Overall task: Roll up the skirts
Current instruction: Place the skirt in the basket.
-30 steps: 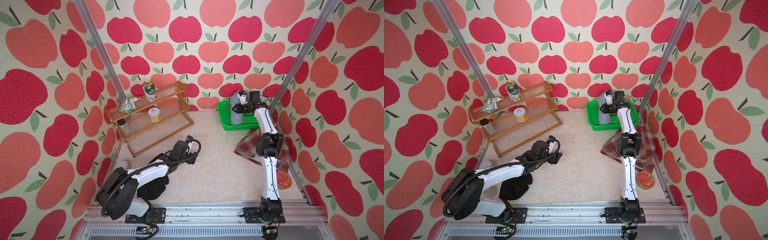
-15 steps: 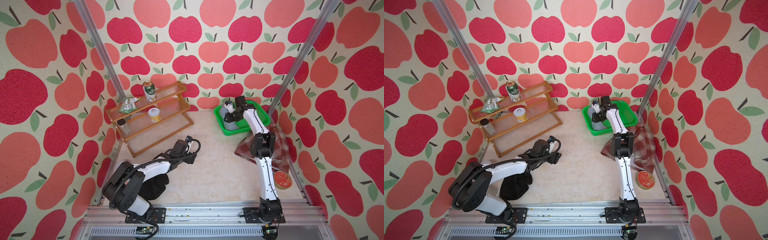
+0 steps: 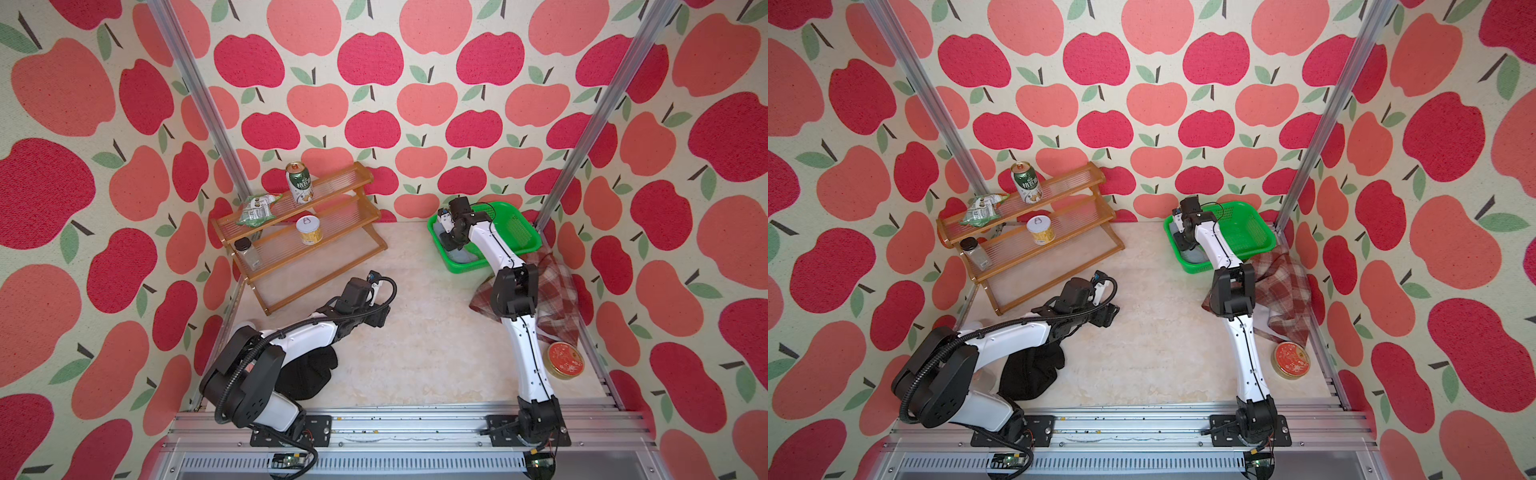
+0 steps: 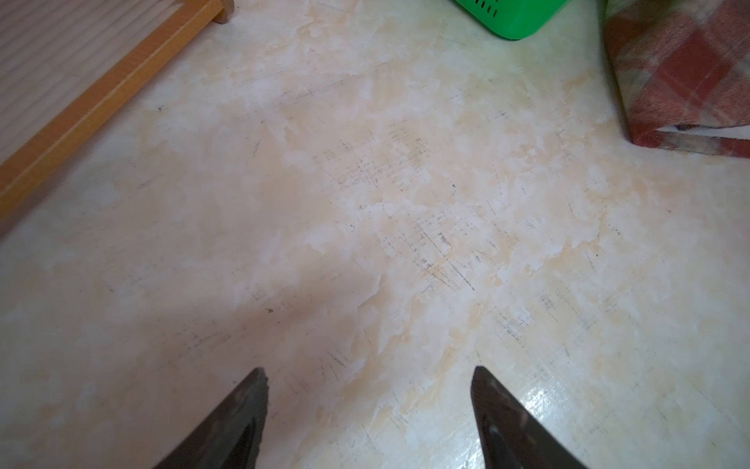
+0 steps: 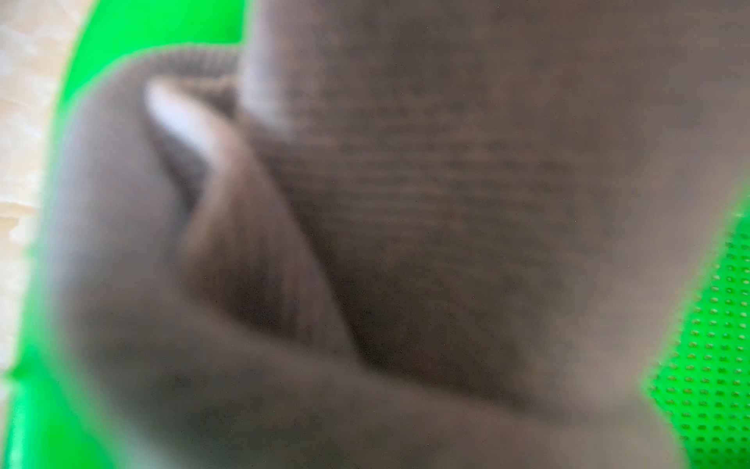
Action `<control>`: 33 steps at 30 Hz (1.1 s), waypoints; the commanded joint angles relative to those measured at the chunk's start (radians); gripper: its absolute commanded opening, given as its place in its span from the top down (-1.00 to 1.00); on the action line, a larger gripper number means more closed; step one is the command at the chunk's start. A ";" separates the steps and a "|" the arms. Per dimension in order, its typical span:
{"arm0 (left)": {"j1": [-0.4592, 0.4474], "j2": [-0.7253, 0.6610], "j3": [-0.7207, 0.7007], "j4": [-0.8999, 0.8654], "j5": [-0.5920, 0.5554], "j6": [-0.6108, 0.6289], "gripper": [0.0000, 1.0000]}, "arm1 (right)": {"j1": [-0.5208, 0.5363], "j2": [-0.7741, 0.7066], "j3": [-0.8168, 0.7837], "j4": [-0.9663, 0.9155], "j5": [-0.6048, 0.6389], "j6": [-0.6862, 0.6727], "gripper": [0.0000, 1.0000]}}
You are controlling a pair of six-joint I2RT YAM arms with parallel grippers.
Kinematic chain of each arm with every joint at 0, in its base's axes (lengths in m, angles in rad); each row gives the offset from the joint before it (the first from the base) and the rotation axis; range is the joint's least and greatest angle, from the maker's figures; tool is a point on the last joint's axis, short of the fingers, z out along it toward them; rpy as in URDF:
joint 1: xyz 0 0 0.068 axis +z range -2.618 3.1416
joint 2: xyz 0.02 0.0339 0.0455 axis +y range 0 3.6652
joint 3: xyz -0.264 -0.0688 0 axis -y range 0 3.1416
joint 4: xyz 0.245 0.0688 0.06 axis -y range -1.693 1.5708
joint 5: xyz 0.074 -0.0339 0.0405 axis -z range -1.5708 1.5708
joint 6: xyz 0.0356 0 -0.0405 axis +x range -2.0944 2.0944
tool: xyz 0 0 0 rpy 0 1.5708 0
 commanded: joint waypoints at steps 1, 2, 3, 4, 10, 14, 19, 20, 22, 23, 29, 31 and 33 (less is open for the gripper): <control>0.012 0.007 0.036 -0.027 0.024 0.012 -0.60 | -0.014 0.123 0.062 -0.145 0.057 0.022 0.33; 0.016 0.015 0.041 -0.028 0.029 0.011 -0.59 | -0.017 0.134 0.078 -0.160 0.069 0.019 0.29; 0.017 0.024 0.047 -0.028 0.031 0.010 -0.60 | -0.018 0.149 0.096 -0.178 0.087 0.016 0.27; 0.017 0.033 0.053 -0.030 0.034 0.010 -0.60 | -0.020 0.160 0.108 -0.200 0.108 0.013 0.26; 0.019 0.097 0.085 -0.019 0.060 -0.005 -0.60 | -0.021 0.186 0.098 -0.277 0.125 0.037 0.25; 0.017 0.115 0.101 -0.028 0.074 -0.015 -0.59 | -0.024 0.205 0.112 -0.322 0.104 0.061 0.21; 0.015 0.102 0.082 -0.018 0.089 -0.026 -0.59 | -0.016 0.190 0.095 -0.305 0.104 0.066 -0.92; 0.014 0.097 0.078 -0.017 0.088 -0.028 -0.60 | -0.015 0.168 0.068 -0.275 0.106 0.069 -0.98; 0.010 0.088 0.073 -0.019 0.083 -0.029 -0.60 | -0.017 0.099 -0.011 -0.190 0.101 0.084 -0.99; 0.011 0.085 0.071 -0.023 0.080 -0.029 -0.60 | -0.017 0.068 -0.044 -0.149 0.098 0.089 -0.99; 0.011 0.068 0.061 -0.026 0.059 -0.029 -0.61 | -0.012 -0.117 -0.187 0.075 0.078 0.102 -0.99; 0.011 0.067 0.063 -0.027 0.057 -0.029 -0.61 | -0.005 -0.148 -0.174 0.092 0.074 0.087 -0.99; 0.010 0.067 0.065 -0.025 0.056 -0.030 -0.60 | 0.001 -0.171 -0.153 0.090 0.071 0.076 -0.98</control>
